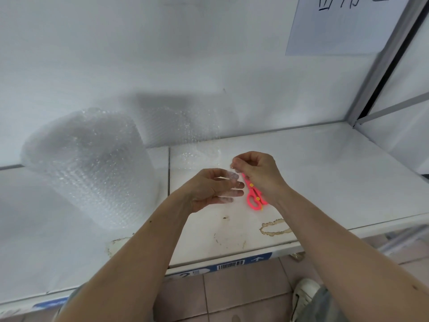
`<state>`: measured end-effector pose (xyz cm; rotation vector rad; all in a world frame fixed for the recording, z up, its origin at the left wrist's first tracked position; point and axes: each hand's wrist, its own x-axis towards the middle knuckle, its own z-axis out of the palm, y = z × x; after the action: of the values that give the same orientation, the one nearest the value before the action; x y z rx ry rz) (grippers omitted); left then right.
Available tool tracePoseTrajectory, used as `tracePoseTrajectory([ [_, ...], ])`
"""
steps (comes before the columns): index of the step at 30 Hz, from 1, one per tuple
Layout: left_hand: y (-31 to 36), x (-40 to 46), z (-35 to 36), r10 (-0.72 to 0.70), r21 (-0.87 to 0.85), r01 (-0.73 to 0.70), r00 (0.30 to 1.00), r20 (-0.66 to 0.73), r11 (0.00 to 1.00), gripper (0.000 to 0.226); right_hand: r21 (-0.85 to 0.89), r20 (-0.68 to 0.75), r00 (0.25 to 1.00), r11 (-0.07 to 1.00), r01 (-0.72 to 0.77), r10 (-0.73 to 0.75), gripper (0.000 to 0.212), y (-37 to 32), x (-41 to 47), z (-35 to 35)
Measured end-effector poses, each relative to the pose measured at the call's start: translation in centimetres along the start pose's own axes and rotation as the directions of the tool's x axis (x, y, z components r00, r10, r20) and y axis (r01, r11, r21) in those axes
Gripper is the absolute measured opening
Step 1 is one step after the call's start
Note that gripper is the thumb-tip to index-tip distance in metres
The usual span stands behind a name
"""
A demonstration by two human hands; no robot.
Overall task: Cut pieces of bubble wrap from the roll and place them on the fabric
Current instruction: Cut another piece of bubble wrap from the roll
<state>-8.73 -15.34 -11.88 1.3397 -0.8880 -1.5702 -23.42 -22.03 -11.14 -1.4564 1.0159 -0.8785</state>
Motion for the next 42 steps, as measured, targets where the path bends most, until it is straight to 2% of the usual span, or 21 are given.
tracePoseTrajectory([
  [4, -0.2, 0.1, -0.1, -0.007, 0.049, 0.008, 1.0, -0.012, 0.999, 0.026, 0.03, -0.08, 0.997, 1.0, -0.007, 0.01, 0.006, 0.5, 0.2, -0.2],
  [8, -0.4, 0.2, 0.5, 0.007, 0.056, -0.006, 1.0, -0.011, 0.998, 0.03, 0.007, -0.237, 0.971, 1.0, 0.002, 0.0, 0.005, 1.0, 0.4, -0.6],
  [11, -0.6, 0.5, 1.0, 0.036, 0.1, -0.032, 0.999, -0.036, 0.994, 0.022, 0.009, -0.273, 0.962, 1.0, -0.004, 0.006, 0.009, 1.0, 0.4, -0.9],
  [14, -0.6, 0.6, 1.4, 0.06, 0.096, -0.055, 0.997, -0.048, 0.994, 0.008, 0.048, -0.284, 0.958, 0.999, -0.024, 0.037, 0.009, 1.1, 0.6, -1.1],
  [16, -0.3, 0.7, 1.8, 0.052, 0.077, -0.049, 0.998, -0.03, 0.996, 0.008, 0.08, -0.275, 0.96, 0.996, -0.037, 0.058, 0.008, 1.2, 0.7, -1.9],
  [20, 0.1, 1.2, 2.5, 0.006, -0.01, -0.006, 1.0, 0.03, 1.0, 0.007, 0.165, -0.173, 0.977, 0.982, -0.097, 0.125, 0.023, 0.8, 1.0, -4.1],
  [23, 0.3, 2.4, 3.1, 0.004, -0.014, -0.004, 1.0, 0.009, 1.0, 0.01, 0.164, -0.144, 0.979, 0.979, -0.123, 0.147, 0.026, 0.6, 1.8, -6.1],
  [28, 1.9, 6.9, 5.5, 0.058, 0.118, -0.041, 0.988, -0.144, 0.992, 0.015, 0.066, -0.235, 0.961, 0.989, -0.134, 0.145, 0.027, 1.1, 4.8, -10.9],
  [32, 3.1, 11.8, 8.5, 0.117, 0.218, -0.064, 0.964, -0.237, 0.974, 0.023, 0.119, -0.268, 0.948, 0.983, -0.143, 0.17, 0.032, 2.6, 7.3, -15.9],
  [37, 4.1, 19.1, 12.0, 0.12, 0.267, -0.054, 0.964, -0.237, 0.962, 0.017, 0.174, -0.264, 0.94, 0.969, -0.174, 0.217, 0.033, 5.1, 10.6, -21.7],
  [42, 4.3, 25.5, 14.8, 0.11, 0.345, -0.024, 0.967, -0.231, 0.938, 0.018, 0.13, -0.347, 0.912, 0.974, -0.186, 0.22, 0.029, 7.6, 14.5, -25.6],
])
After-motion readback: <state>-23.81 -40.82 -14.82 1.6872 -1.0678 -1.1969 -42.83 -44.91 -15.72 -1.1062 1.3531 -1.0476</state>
